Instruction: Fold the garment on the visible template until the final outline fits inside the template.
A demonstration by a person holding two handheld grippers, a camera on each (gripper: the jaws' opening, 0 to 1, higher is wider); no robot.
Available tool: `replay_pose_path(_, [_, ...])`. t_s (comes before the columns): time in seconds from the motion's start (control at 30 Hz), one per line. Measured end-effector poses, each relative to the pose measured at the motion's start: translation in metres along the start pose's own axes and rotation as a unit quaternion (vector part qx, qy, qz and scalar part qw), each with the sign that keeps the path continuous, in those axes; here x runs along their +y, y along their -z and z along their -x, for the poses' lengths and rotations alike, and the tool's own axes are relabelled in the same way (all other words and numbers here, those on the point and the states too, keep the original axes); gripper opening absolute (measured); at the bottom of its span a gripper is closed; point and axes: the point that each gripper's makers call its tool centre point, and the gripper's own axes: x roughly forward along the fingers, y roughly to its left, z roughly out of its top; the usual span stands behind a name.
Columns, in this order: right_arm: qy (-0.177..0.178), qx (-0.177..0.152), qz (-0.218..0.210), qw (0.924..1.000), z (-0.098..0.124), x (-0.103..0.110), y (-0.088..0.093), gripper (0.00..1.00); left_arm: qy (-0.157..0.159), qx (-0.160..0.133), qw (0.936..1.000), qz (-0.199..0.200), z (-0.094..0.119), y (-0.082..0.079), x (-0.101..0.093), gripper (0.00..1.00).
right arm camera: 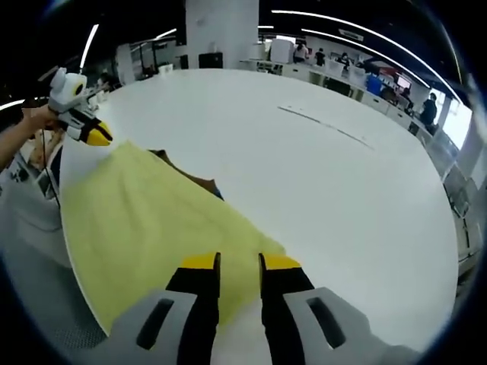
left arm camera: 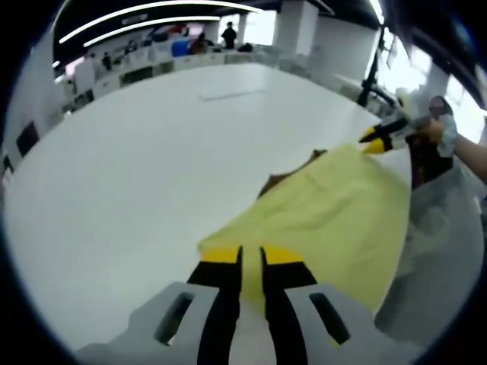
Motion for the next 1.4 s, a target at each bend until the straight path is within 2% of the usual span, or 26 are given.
replay_pose_path(0.4, [-0.021, -0.012, 0.021, 0.9995, 0.019, 0.017, -0.011, 0.39, 0.007, -0.014, 0.9989, -0.043, 0.022, -0.019, -0.019, 0.19])
replay_pose_path(0.53, [-0.021, -0.018, 0.026, 0.9993, 0.025, 0.02, -0.014, 0.42, 0.002, -0.011, 0.9984, -0.056, 0.028, -0.021, -0.021, 0.25])
replay_pose_path(0.67, [-0.024, -0.025, 0.035, 0.9988, 0.032, 0.026, -0.019, 0.48, 0.006, -0.01, 0.9979, -0.064, 0.033, -0.021, -0.026, 0.26])
replay_pose_path(0.97, [-0.033, -0.043, 0.044, 0.9976, 0.05, 0.043, -0.027, 0.56, 0.012, -0.027, 0.9969, -0.072, 0.05, -0.022, -0.045, 0.38])
replay_pose_path(1.1, [-0.047, -0.056, 0.037, 0.9966, 0.058, 0.054, -0.032, 0.6, -0.001, -0.026, 0.9962, -0.083, 0.055, -0.021, -0.046, 0.52])
replay_pose_path(1.27, [-0.041, -0.051, 0.069, 0.9955, 0.066, 0.06, -0.034, 0.64, -0.004, -0.027, 0.9959, -0.087, 0.063, -0.022, -0.049, 0.55])
replay_pose_path(1.4, [-0.042, -0.051, 0.082, 0.9944, 0.074, 0.068, -0.035, 0.68, 0.006, -0.044, 0.996, -0.078, 0.074, -0.029, -0.061, 0.64])
